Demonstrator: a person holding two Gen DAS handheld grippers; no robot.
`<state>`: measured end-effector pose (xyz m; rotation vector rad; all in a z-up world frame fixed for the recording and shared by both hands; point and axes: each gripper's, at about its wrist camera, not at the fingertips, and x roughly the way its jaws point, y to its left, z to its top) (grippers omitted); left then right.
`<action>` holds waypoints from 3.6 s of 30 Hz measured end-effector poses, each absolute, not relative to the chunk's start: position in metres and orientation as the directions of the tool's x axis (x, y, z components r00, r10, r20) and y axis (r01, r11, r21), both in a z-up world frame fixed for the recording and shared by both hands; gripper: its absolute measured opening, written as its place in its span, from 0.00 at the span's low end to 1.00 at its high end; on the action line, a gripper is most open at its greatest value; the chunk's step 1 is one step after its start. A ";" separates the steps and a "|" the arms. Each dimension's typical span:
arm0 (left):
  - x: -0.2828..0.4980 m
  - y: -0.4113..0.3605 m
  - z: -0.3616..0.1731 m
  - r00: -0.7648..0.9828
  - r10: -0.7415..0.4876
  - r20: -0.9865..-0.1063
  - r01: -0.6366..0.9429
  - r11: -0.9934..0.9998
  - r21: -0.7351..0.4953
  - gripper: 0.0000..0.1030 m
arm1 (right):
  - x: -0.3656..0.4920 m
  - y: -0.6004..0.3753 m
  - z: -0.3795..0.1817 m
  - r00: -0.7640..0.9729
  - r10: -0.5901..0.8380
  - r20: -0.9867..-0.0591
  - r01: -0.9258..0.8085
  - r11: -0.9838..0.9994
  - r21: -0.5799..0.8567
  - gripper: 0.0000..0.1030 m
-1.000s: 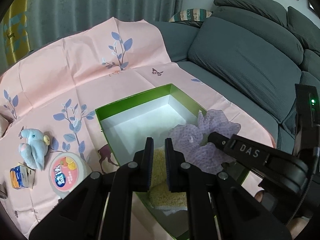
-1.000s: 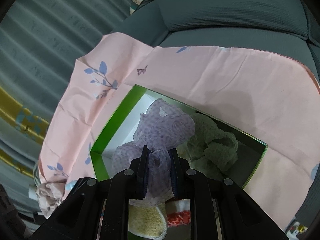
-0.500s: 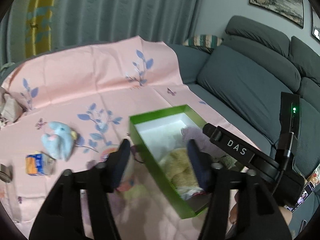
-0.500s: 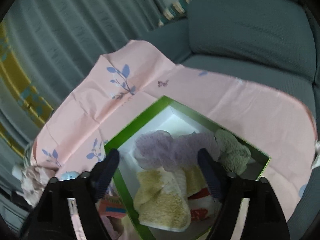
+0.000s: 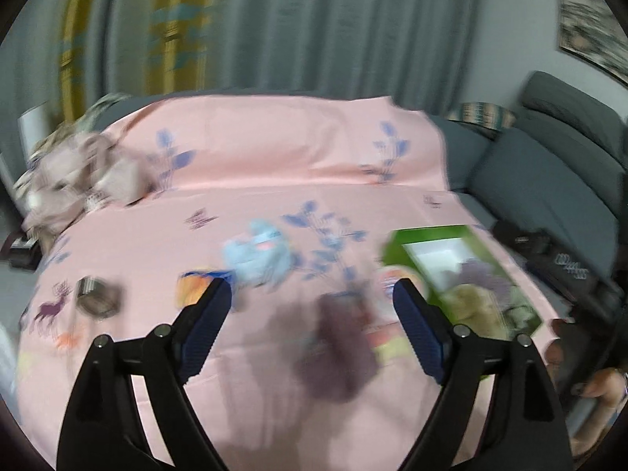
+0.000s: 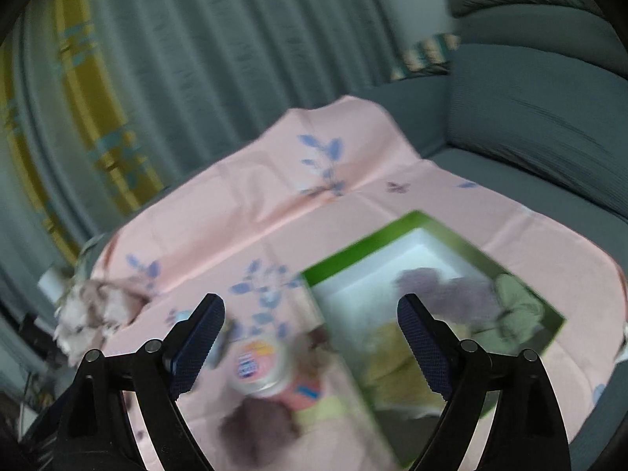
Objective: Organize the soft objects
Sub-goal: 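Move the right gripper back to the purple sock, then grasp the purple sock with the right gripper and lift, then carry the purple sock over the green box with the right gripper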
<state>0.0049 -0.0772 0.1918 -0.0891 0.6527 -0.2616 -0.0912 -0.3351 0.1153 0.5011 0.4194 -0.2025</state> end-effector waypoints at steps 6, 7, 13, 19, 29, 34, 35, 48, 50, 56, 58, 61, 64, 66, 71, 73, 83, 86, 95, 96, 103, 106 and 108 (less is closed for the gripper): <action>0.003 -0.019 0.160 0.728 -0.129 -0.673 0.056 0.990 -0.129 0.82 | -0.059 -0.288 0.099 0.831 0.094 -0.548 0.192 0.876 0.442 0.88; 0.002 -0.013 0.154 0.717 -0.124 -0.686 0.045 0.990 -0.131 0.82 | -0.054 -0.283 0.095 0.819 0.114 -0.562 0.183 0.877 0.444 0.88; -0.001 0.019 0.111 0.655 -0.110 -0.748 -0.022 0.986 -0.164 0.82 | -0.036 -0.248 0.072 0.756 0.128 -0.642 0.158 0.916 0.369 0.88; 0.004 0.026 0.092 0.593 -0.155 -0.790 -0.040 0.974 -0.222 0.82 | -0.019 -0.230 0.042 0.673 0.122 -0.730 0.161 0.938 0.306 0.88; 0.006 0.028 0.091 0.582 -0.166 -0.796 -0.036 0.973 -0.229 0.82 | -0.001 -0.203 0.006 0.575 0.062 -0.816 0.152 0.972 0.180 0.87; 0.008 0.027 0.092 0.583 -0.170 -0.795 -0.025 0.973 -0.227 0.82 | 0.003 -0.198 -0.006 0.554 0.020 -0.832 0.157 0.979 0.129 0.82; 0.008 0.028 0.093 0.583 -0.179 -0.792 -0.021 0.972 -0.235 0.82 | 0.003 -0.197 -0.009 0.545 0.017 -0.838 0.159 0.980 0.123 0.77; 0.009 0.048 0.111 0.633 -0.209 -0.746 -0.052 0.949 -0.310 0.81 | -0.009 -0.179 -0.016 0.569 0.100 -0.816 0.082 0.981 0.177 0.27; 0.008 0.049 0.114 0.641 -0.206 -0.740 -0.054 0.949 -0.311 0.81 | -0.012 -0.173 -0.016 0.555 0.205 -0.806 0.026 0.965 0.263 0.26; 0.007 0.055 0.113 0.646 -0.187 -0.740 -0.071 0.951 -0.302 0.81 | -0.006 -0.147 -0.010 0.479 0.453 -0.752 -0.112 0.881 0.460 0.26; 0.008 0.056 0.110 0.639 -0.181 -0.747 -0.079 0.951 -0.299 0.80 | -0.001 -0.138 -0.008 0.449 0.471 -0.759 -0.152 0.878 0.455 0.26; 0.010 0.055 0.105 0.628 -0.185 -0.756 -0.085 0.949 -0.303 0.80 | 0.004 -0.125 -0.009 0.418 0.385 -0.823 -0.157 0.923 0.353 0.26; 0.013 0.051 0.100 0.613 -0.184 -0.768 -0.083 0.952 -0.294 0.78 | 0.012 -0.126 -0.004 0.380 0.375 -0.846 -0.164 0.927 0.337 0.33; 0.015 0.049 0.097 0.602 -0.190 -0.776 -0.081 0.952 -0.295 0.78 | 0.015 -0.130 0.006 0.393 0.354 -0.849 -0.157 0.935 0.318 0.74; 0.019 0.045 0.087 0.580 -0.269 -0.769 -0.094 0.915 -0.392 0.78 | 0.012 -0.139 0.027 0.482 0.299 -0.823 -0.170 0.954 0.247 0.83; 0.020 0.041 0.081 0.559 -0.321 -0.764 -0.101 0.889 -0.447 0.78 | 0.013 -0.148 0.025 0.488 0.331 -0.807 -0.157 0.943 0.292 0.83; 0.023 0.012 0.053 0.450 -0.416 -0.790 -0.080 0.863 -0.499 0.60 | 0.006 -0.176 0.020 0.541 0.435 -0.720 -0.097 0.883 0.460 0.80; 0.023 0.005 0.050 0.449 -0.424 -0.787 -0.061 0.864 -0.500 0.55 | 0.007 -0.169 0.017 0.530 0.430 -0.731 -0.118 0.891 0.438 0.68; 0.032 -0.013 0.030 0.422 -0.420 -0.804 -0.030 0.880 -0.475 0.30 | 0.021 -0.158 -0.028 0.417 0.499 -0.759 -0.107 0.857 0.504 0.37; 0.032 -0.013 0.031 0.426 -0.417 -0.803 -0.022 0.882 -0.470 0.28 | 0.022 -0.157 -0.032 0.407 0.512 -0.756 -0.108 0.849 0.517 0.36; 0.029 -0.017 0.052 0.492 -0.409 -0.769 0.054 0.895 -0.442 0.20 | 0.016 -0.160 -0.024 0.448 0.600 -0.663 -0.144 0.780 0.609 0.25; 0.020 -0.023 0.077 0.568 -0.382 -0.729 0.112 0.914 -0.391 0.20 | 0.006 -0.164 -0.003 0.513 0.614 -0.599 -0.193 0.763 0.617 0.25; 0.011 -0.027 0.095 0.634 -0.361 -0.683 0.143 0.924 -0.355 0.20 | -0.002 -0.168 0.013 0.557 0.619 -0.554 -0.228 0.755 0.614 0.25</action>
